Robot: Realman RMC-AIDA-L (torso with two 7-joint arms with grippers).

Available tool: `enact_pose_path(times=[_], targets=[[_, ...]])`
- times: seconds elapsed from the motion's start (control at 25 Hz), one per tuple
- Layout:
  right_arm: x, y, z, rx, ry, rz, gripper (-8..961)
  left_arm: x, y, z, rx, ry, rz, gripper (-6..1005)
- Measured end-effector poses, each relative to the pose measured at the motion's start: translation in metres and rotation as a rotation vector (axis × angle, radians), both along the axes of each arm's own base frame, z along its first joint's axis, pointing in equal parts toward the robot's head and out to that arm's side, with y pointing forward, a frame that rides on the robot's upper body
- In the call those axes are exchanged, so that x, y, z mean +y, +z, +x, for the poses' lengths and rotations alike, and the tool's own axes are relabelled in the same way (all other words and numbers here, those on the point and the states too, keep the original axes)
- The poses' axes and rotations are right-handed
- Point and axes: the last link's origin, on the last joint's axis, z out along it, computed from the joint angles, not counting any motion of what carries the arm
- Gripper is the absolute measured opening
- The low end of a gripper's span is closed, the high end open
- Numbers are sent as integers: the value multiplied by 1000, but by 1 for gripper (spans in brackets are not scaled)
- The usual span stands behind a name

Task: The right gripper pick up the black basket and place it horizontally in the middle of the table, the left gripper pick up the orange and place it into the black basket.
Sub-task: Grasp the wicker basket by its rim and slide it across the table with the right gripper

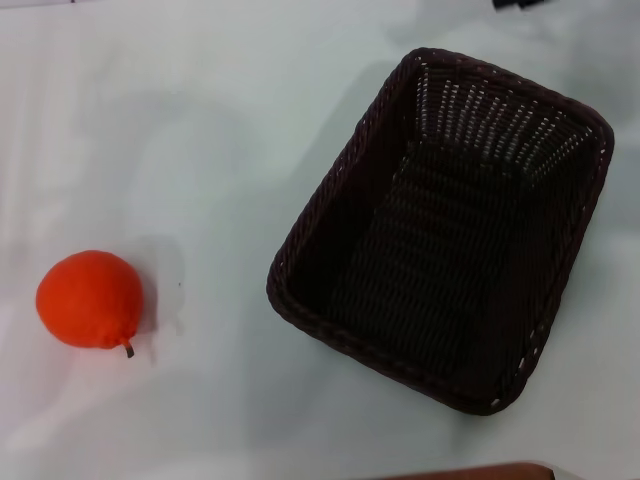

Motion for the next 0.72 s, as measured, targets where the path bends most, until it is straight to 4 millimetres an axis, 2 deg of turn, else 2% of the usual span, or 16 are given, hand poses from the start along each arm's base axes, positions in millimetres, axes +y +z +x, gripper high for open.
enact_pose_path(times=[0.2,0.36,0.56,0.72], targets=[[1,2,-7,-180,-28,-54,865,2,-1,-1,-2,9,-6,887],[4,-6,-7,-288,-48,-81,865,2,-1,-1,-2,10,-7,887],[6,-19,-6,-347,-46,-102,865,1,-1,-2,-3,14,-7,887],[6,-32,2,-353,-52,-127,866,0,-1,-2,-6,16,-7,887]])
